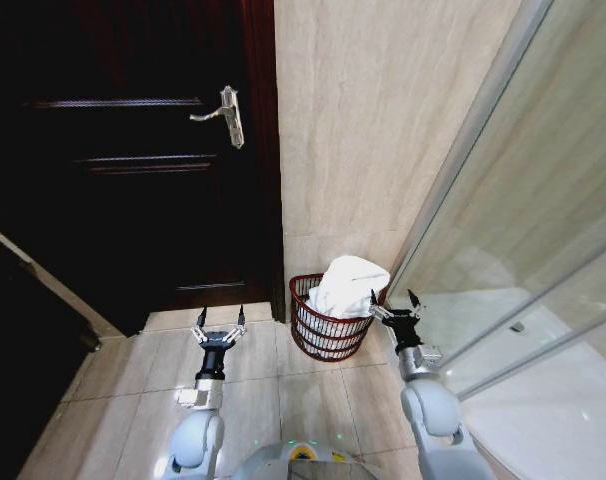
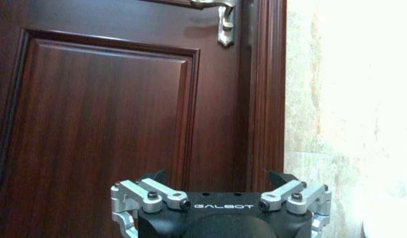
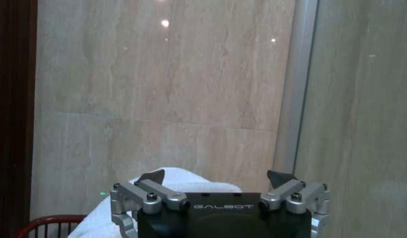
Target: Discard the used towel into the hamper.
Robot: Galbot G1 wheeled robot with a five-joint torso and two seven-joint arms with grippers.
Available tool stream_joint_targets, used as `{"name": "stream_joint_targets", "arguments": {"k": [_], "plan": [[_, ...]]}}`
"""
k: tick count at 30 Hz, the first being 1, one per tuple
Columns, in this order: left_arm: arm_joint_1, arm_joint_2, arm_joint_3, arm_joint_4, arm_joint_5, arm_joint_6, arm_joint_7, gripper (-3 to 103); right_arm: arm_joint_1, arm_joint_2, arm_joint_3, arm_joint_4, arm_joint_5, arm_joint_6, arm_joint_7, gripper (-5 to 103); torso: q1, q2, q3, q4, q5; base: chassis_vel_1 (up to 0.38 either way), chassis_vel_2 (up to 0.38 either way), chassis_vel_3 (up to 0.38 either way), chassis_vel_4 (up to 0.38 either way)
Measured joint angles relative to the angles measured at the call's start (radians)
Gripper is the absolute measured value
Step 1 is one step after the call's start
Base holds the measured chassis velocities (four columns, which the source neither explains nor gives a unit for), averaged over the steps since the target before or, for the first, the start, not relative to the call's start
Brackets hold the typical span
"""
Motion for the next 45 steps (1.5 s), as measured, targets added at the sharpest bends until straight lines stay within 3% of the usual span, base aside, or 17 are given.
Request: {"name": "stream_joint_targets", "arguments": {"k": [45], "plan": [[-0.003,-0.001,-0.013,0.005,0.008,-0.017,-0.001,100,-0.018,0.011,-0.016,-0.006,-0.023,0.014,0.007,100,0.0,0.0,0.0,0.0,0.0,0.028,0.023,-0.043,-0.043]]}}
